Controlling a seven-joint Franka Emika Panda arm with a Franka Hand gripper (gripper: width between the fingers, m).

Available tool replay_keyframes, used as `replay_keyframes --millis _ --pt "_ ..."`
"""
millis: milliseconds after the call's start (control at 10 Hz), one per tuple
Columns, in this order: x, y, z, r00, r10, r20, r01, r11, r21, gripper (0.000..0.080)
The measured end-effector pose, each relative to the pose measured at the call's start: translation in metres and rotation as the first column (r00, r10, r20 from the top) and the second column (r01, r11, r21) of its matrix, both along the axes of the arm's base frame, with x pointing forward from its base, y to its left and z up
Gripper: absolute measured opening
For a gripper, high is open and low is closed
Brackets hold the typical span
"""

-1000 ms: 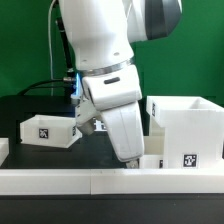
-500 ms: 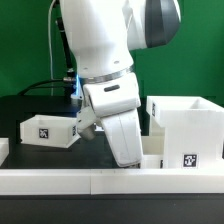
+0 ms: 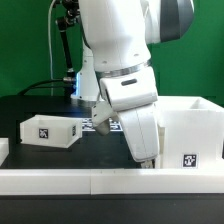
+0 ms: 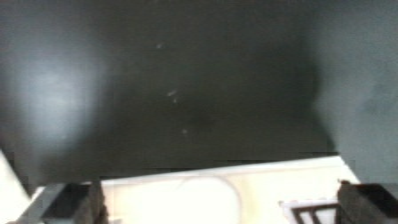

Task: Assemble drawer

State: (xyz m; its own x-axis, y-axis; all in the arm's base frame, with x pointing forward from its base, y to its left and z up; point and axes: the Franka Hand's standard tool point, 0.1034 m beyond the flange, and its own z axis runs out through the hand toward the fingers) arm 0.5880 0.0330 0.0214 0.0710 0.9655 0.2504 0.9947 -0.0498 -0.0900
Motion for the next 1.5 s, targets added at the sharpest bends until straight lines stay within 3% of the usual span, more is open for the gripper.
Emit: replay_keyframes --millis 200,400,700,900,1200,1500 --pt "-0.001 -0.007 -0.001 1.000 0.023 0.002 -0.023 1.000 -0.003 0.0649" --pt "-0.004 -0.039 -0.005 1.000 0.014 -0.005 -0.014 1.000 -0.009 0.0649" --pt "-0.012 -0.078 0.002 1.000 -0.005 0.006 0.005 1.000 -0.020 0.0649" --pt "-0.030 -0.104 0.009 0.999 -0.040 0.004 0.040 0.999 -0.031 0.0649" --pt "-0.076 -0.127 0.025 0.995 -0.098 0.013 0.099 0.993 -0.070 0.0649" --pt "-0.087 -0.133 0.030 0.991 -0.131 0.002 0.131 0.988 -0.079 0.0649"
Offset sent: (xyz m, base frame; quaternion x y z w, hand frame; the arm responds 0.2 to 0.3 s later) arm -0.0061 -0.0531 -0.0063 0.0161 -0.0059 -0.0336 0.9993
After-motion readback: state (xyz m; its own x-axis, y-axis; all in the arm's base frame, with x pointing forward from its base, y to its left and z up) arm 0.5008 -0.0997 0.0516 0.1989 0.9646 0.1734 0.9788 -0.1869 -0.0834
